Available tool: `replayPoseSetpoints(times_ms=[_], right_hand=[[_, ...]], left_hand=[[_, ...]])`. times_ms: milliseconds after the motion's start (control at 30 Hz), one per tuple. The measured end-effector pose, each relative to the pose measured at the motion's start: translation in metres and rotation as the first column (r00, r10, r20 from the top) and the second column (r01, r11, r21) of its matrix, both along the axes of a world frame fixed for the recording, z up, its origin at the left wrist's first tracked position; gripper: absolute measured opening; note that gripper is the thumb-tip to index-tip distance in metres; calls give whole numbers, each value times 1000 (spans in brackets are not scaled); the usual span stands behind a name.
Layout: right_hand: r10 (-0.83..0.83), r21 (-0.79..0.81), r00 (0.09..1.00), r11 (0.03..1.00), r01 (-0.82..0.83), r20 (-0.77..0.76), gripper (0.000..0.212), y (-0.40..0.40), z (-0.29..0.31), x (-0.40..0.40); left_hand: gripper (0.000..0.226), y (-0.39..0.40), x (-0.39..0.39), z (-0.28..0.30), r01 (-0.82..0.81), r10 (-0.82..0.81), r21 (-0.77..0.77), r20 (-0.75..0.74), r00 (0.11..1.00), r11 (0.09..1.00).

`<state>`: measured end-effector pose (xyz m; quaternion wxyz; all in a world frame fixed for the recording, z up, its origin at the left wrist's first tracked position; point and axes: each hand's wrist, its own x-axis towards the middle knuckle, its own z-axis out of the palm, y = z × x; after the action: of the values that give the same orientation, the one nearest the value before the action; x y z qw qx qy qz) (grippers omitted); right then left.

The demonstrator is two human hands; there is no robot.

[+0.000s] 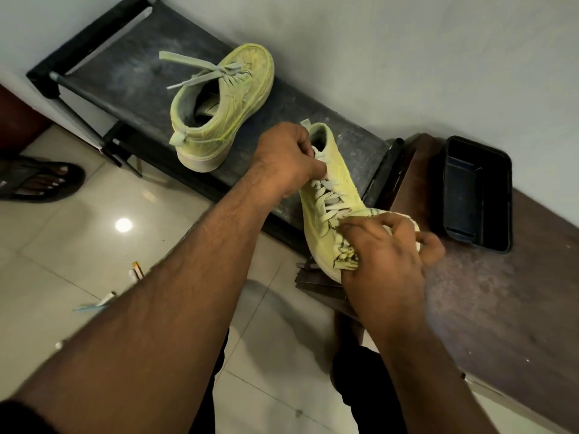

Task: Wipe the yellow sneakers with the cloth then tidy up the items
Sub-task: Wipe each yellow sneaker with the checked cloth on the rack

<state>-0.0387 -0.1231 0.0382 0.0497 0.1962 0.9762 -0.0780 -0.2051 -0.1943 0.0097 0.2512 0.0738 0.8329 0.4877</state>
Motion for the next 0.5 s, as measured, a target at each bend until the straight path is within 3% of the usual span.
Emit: replayPoseSetpoints(times_ms=[167,300,400,500], right_hand=[[119,2,991,993,-120,-54,27,-16,-3,-1],[159,-132,984,977,-169,-80,34,0,10,8],[35,-93,979,994,-55,-202,40,10,10,5],[-66,-63,975,997,54,-211,43,17,1,-1]], left_hand=[[27,2,2,2,18,-18,-8,11,1000,1000],[27,3,4,5,33,-33,-5,7,999,999],[28,2,2,5,28,-28,1,19,999,1000],[29,2,3,5,17,-17,-4,12,1000,1000]])
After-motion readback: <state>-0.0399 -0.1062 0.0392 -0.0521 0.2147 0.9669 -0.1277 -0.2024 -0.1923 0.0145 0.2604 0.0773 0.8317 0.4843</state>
